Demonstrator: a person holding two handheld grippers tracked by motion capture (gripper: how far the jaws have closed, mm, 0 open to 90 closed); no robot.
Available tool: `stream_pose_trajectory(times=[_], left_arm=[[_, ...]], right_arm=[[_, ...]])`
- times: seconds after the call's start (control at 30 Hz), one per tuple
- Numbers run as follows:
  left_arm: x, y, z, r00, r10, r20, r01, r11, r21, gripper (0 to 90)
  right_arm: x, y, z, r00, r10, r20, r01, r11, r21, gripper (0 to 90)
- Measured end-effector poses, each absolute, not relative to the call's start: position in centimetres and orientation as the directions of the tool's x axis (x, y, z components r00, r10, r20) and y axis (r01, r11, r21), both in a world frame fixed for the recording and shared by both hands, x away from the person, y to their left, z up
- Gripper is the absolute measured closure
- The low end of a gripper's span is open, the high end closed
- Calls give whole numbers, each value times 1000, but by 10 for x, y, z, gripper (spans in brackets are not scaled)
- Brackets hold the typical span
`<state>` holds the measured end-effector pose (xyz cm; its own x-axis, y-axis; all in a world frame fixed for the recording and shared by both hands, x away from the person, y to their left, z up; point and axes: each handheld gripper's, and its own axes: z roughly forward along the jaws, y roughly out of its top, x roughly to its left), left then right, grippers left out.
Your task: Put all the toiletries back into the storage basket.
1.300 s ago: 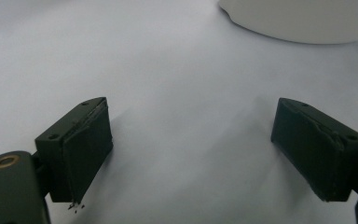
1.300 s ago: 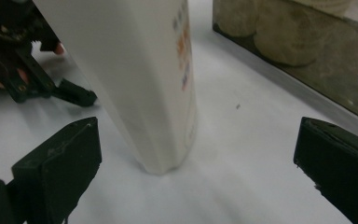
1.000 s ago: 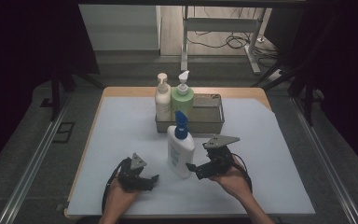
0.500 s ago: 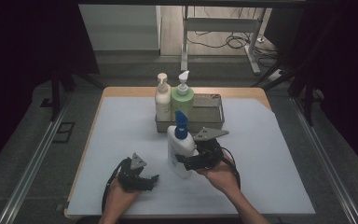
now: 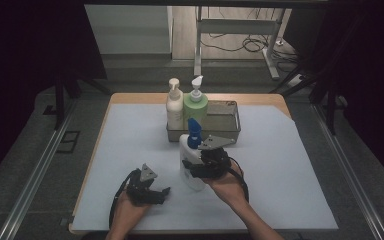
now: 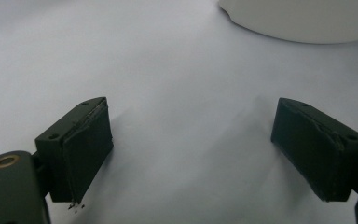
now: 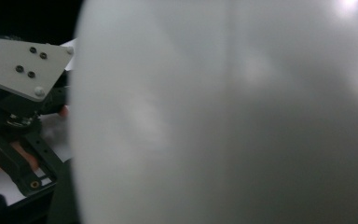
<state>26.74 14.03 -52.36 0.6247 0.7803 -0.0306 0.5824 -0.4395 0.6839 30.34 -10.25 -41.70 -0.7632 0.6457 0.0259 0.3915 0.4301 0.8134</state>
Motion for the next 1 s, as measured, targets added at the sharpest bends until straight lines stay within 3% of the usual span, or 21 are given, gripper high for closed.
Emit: stream_pose_trajectory(times=[1.0], left_arm=[[267, 140, -523, 624, 780, -32, 584, -440, 682, 120]], right_arm=[[309, -126, -396, -767, 641, 13, 400, 463, 791, 400]])
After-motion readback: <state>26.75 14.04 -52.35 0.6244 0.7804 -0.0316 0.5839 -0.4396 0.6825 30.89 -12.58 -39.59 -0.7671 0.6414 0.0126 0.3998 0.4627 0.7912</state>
